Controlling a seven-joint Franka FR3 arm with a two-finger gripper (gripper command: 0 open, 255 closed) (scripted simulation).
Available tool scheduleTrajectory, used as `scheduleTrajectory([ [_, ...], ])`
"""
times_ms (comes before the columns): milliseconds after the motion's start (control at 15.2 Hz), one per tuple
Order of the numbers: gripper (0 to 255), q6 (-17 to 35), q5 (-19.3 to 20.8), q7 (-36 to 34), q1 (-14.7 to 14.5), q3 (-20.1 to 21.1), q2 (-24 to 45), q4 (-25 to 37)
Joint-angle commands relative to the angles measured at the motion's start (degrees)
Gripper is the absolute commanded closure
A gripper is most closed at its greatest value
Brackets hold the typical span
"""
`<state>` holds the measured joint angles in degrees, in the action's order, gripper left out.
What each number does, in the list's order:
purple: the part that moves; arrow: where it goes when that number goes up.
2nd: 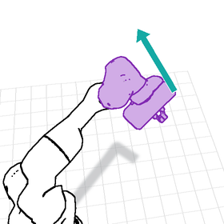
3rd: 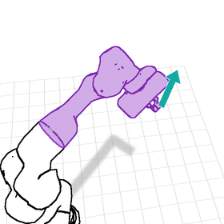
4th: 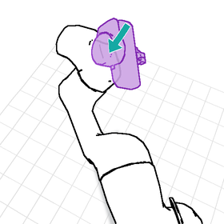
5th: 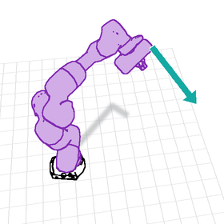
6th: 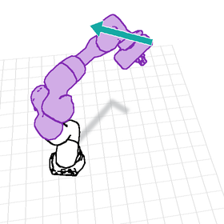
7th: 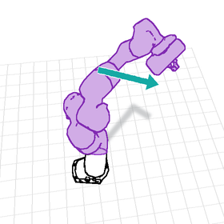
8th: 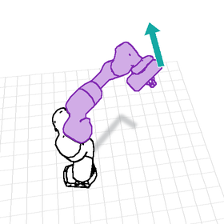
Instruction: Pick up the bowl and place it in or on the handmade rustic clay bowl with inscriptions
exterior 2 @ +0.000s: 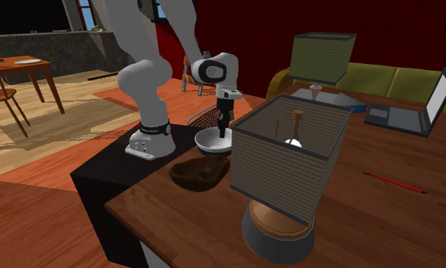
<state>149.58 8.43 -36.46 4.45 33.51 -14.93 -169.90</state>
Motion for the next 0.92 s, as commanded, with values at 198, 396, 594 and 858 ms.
scheduleTrajectory([
  [198,255,-2.4,-2.6,2.2,-1.9,-1.3,-2.6,0.0],
  [396,255,-6.0,-5.4,4.7,-4.3,-3.0,-6.3,0.2],
  [594,255,-9.7,-7.3,6.6,-6.1,-4.4,-9.7,0.6],
  [858,255,-14.5,-8.9,8.5,-7.8,-6.0,-13.9,1.4],
])
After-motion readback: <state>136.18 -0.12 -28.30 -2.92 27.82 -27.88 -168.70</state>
